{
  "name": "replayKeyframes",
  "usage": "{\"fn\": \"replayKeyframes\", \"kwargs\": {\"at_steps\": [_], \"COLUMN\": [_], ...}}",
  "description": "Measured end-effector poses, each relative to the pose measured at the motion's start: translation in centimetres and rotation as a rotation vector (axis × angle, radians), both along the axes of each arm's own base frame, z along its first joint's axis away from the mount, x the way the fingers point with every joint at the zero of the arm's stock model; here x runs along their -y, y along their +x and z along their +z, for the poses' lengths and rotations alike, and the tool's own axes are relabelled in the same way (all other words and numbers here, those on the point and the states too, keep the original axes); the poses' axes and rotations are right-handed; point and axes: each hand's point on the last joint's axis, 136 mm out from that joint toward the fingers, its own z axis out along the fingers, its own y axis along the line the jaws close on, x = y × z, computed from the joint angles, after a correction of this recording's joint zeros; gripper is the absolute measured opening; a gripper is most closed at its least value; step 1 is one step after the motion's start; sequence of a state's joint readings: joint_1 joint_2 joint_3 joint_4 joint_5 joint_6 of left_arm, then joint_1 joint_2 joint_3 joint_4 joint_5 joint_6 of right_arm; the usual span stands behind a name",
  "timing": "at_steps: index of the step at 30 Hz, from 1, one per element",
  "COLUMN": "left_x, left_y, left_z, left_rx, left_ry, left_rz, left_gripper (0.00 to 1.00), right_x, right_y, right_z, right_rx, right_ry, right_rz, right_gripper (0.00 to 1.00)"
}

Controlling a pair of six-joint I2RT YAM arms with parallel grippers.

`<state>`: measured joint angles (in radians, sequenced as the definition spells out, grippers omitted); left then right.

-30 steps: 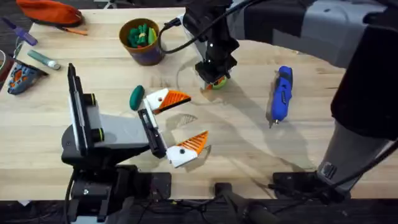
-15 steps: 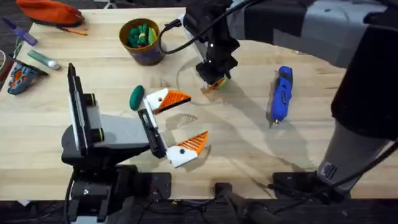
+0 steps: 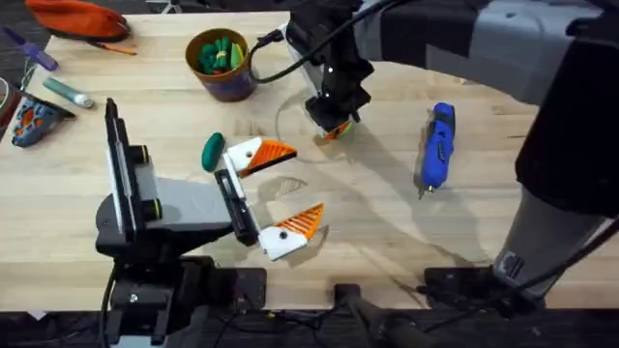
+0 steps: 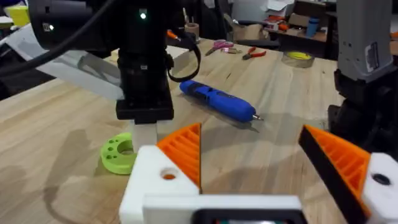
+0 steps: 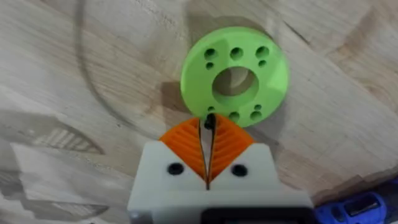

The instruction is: Pick up the gripper from the table and insert it into the empty holder that is missing its gripper. Then pick up a screw, insert it into the mounting hole, and use the screwdriver to tighten it. Finally, clean up the table by picking up the vegetable and placing it into the bucket.

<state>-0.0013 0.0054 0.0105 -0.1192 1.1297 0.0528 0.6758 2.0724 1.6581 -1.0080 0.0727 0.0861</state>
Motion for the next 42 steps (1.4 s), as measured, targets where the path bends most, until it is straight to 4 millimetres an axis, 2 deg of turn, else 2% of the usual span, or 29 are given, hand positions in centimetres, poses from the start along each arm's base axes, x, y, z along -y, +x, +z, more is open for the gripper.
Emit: {"fn": "replayKeyframes", "kwargs": {"at_steps": [33, 35, 42], "left_x": [0.0, 0.0, 0.0], "left_y": [0.0, 0.0, 0.0], "left_z": [0.0, 0.0, 0.0], "left_rx": [0.000, 0.000, 0.000], "left_ry": [0.000, 0.000, 0.000], "left_rz": [0.000, 0.000, 0.000], "left_gripper": [0.986, 0.986, 0.986], "right_x": [-0.1, -0.2, 0.0], "right_y": [0.4, 1.2, 1.4], "right_z": [0.0, 0.1, 0.2], "right_rx": [0.015, 0.049, 0.052], "right_ry": [0.009, 0.009, 0.005], "right_rz": [-0.003, -0.008, -0.011], "right_gripper": [0.008, 0.006, 0.006]}}
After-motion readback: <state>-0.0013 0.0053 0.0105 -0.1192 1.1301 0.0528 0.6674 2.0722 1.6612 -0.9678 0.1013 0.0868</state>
